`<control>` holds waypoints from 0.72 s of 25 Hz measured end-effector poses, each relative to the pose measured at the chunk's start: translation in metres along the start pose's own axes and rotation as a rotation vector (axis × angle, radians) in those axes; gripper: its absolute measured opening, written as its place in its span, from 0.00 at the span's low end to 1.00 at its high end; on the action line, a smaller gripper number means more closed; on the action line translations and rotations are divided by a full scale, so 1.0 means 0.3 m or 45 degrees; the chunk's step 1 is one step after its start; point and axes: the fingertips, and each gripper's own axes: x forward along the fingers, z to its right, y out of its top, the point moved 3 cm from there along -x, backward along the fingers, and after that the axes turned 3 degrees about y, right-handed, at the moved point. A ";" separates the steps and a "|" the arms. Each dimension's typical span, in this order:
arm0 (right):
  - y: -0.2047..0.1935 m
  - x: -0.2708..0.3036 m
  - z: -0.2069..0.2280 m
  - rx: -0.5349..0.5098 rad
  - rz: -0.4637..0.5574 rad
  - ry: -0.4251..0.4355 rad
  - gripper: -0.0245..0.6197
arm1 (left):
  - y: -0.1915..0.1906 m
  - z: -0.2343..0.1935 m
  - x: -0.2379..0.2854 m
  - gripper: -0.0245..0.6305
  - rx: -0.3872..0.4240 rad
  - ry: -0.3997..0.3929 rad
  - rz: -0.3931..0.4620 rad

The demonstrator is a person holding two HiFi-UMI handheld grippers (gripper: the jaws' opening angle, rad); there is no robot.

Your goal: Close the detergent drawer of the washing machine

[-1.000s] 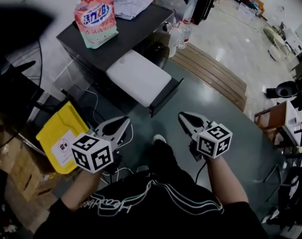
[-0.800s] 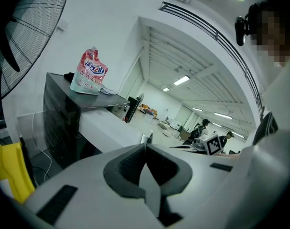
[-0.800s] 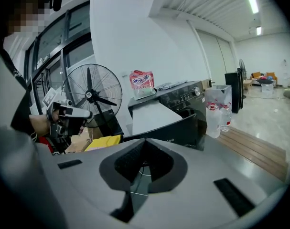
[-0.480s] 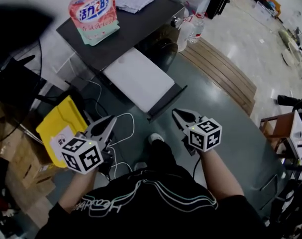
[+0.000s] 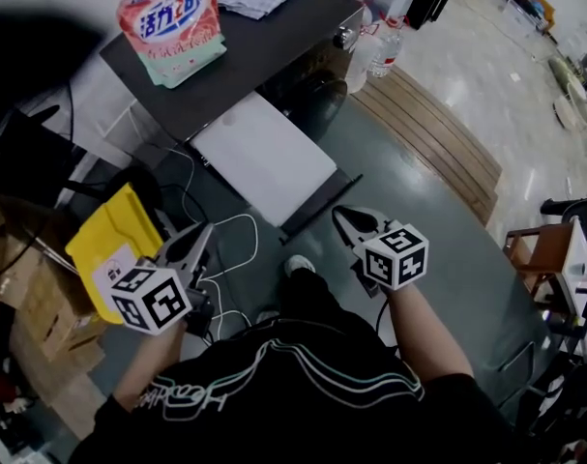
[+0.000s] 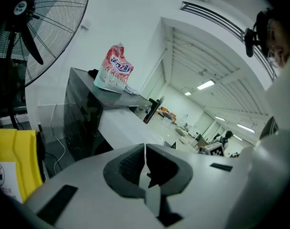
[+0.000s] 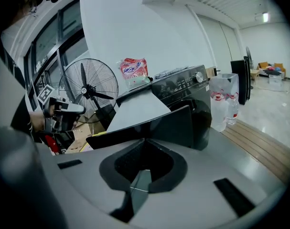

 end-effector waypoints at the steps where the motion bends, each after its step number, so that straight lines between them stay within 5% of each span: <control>1: 0.000 0.002 0.001 0.005 0.000 0.004 0.08 | 0.001 -0.001 0.005 0.08 -0.003 0.002 -0.001; 18: 0.012 0.009 -0.007 -0.022 -0.028 -0.018 0.08 | -0.071 -0.031 0.039 0.08 -0.026 0.024 -0.077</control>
